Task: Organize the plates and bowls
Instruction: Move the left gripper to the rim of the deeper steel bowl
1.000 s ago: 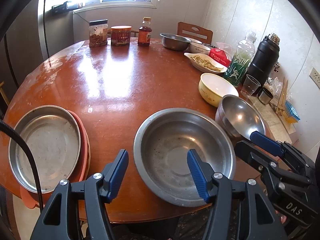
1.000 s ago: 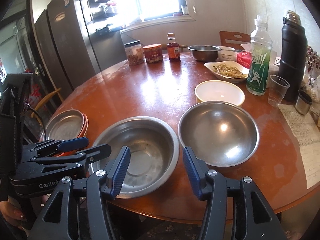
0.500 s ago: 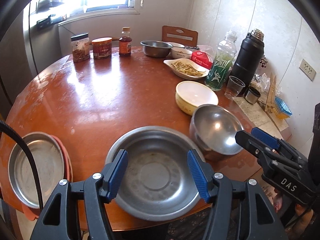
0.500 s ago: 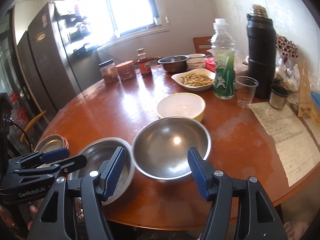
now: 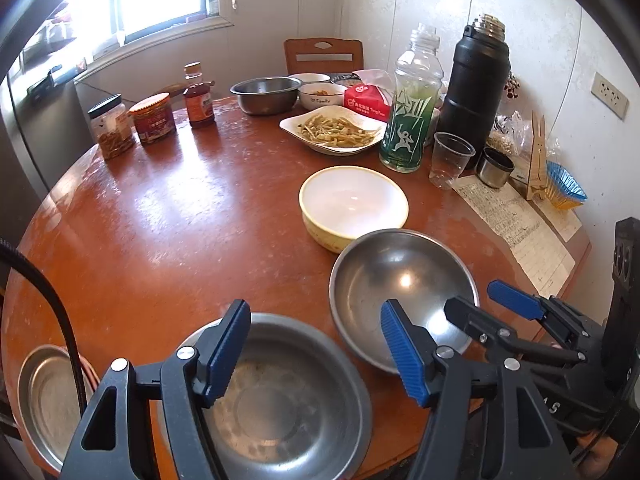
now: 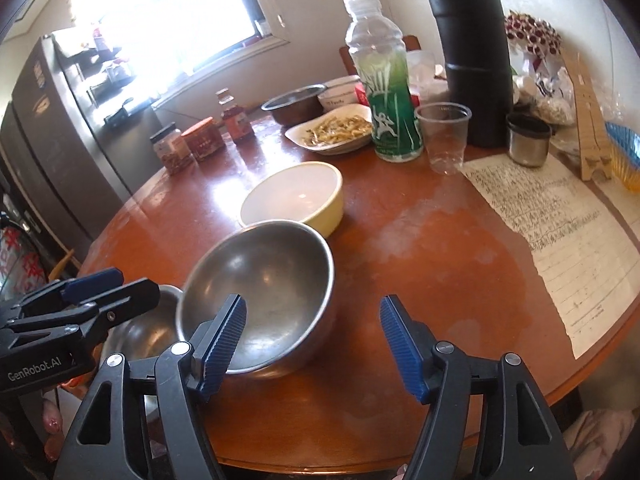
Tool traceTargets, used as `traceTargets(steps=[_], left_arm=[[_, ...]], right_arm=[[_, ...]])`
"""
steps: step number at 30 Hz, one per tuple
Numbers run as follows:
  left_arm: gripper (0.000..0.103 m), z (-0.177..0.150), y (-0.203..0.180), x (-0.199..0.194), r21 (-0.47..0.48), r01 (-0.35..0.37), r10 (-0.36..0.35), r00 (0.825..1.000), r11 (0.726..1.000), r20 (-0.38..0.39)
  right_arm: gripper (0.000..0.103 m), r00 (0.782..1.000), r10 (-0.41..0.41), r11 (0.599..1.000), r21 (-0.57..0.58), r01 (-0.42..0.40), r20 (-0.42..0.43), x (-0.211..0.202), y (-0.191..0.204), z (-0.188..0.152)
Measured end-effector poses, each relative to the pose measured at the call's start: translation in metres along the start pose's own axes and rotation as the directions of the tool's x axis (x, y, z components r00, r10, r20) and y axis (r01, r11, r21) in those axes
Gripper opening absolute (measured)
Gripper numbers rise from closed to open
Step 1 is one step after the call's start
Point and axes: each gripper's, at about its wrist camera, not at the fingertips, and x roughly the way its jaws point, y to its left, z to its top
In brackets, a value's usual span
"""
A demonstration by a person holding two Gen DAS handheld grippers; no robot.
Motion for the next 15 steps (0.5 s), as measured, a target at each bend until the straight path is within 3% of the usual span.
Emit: traceTargets(steps=[15], left_arm=[[0.067,0.016,-0.007,0.051,0.050,-0.043,0.048,0.993,0.998,-0.110]], right_arm=[[0.074,0.998,-0.014,1.000,0.001,0.014,-0.064,0.024,-0.006,0.009]])
